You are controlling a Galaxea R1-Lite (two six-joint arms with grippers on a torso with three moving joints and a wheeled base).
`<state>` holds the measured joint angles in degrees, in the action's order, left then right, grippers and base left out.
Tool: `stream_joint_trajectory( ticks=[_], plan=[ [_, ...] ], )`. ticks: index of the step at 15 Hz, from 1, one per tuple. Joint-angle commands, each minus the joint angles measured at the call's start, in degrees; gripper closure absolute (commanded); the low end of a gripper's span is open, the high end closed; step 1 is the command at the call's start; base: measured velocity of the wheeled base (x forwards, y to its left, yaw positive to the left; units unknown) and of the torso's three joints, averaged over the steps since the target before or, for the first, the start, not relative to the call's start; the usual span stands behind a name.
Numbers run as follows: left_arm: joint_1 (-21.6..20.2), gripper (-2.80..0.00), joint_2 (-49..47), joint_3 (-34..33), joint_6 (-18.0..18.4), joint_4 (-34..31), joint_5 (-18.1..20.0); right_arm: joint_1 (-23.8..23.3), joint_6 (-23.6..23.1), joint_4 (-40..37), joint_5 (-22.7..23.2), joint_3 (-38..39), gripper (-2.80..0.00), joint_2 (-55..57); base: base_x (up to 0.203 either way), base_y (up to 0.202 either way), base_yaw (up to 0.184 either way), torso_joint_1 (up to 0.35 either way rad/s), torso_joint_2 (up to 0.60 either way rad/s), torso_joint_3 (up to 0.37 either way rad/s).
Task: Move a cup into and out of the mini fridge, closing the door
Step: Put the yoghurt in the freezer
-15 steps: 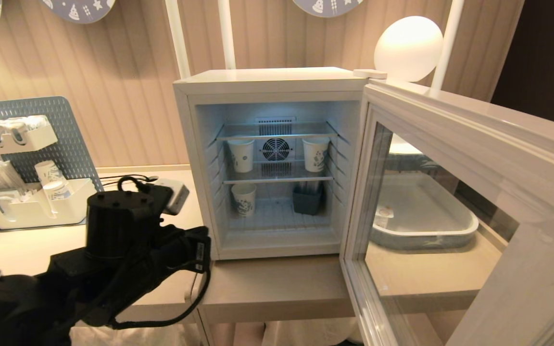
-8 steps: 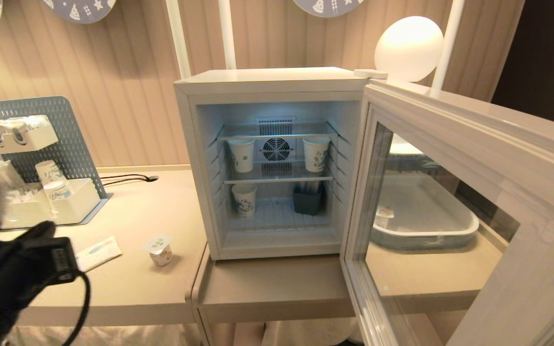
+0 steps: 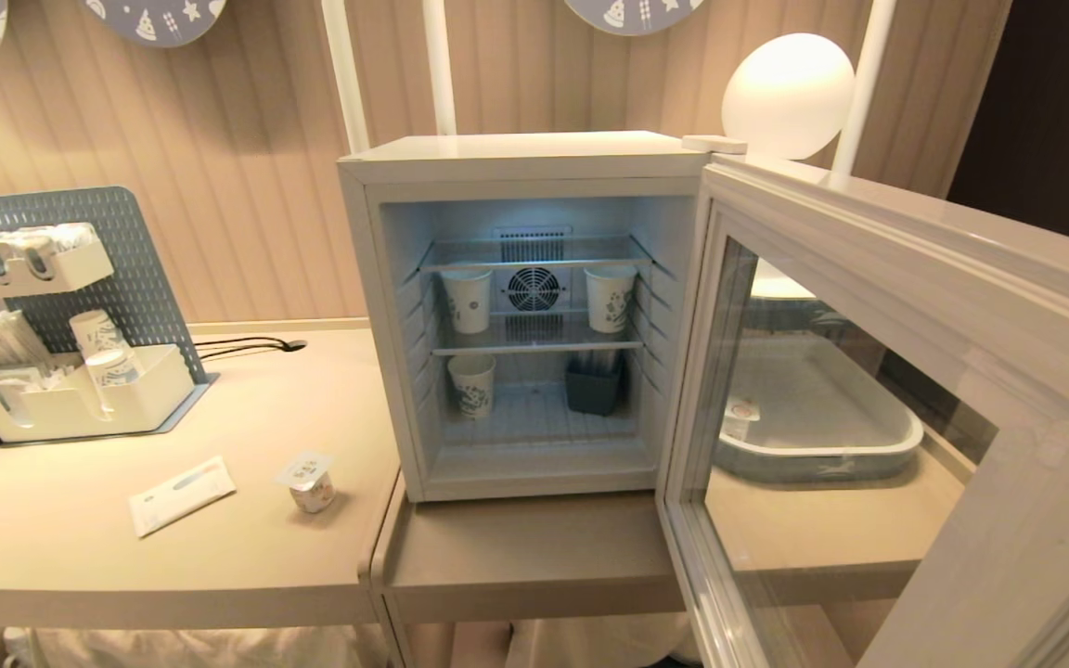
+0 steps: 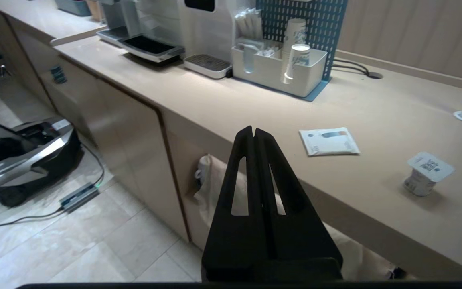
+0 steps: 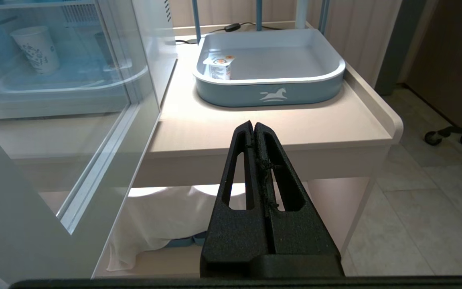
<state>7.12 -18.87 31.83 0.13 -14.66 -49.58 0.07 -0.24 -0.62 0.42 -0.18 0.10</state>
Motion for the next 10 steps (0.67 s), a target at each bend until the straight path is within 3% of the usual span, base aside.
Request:
stream_joint_trajectory(
  ticks=[1,3,6,9,10],
  plan=[
    [-7.34,0.0,4.64,1.47,0.24,-3.22,5.89,0.01,-0.02,0.01,0.02,0.01,0.0,0.08,0.0,0.0,0.0,0.0,0.0,0.0],
    [-8.68,0.0,9.34,-0.35,0.72,-4.52,10.94,0.01,-0.02,-0.08,0.02,-0.08,0.0,0.08,0.0,0.0,0.0,0.0,0.0,0.0],
    [-7.84,0.0,19.35,-7.84,1.42,-1.89,24.53,0.01,-0.02,-0.17,0.01,-0.08,0.0,0.08,0.0,0.0,0.0,0.0,0.0,0.0],
    [-7.53,0.0,19.19,-26.98,3.07,16.56,37.43,0.01,-0.02,-0.17,-0.07,-0.08,0.0,0.08,0.0,0.0,0.0,0.0,0.0,0.0],
    [-7.49,0.0,19.11,-30.95,2.94,19.66,40.32,0.01,-0.02,-0.17,-0.07,-0.08,0.0,0.08,0.0,0.0,0.0,0.0,0.0,0.0]
  ],
)
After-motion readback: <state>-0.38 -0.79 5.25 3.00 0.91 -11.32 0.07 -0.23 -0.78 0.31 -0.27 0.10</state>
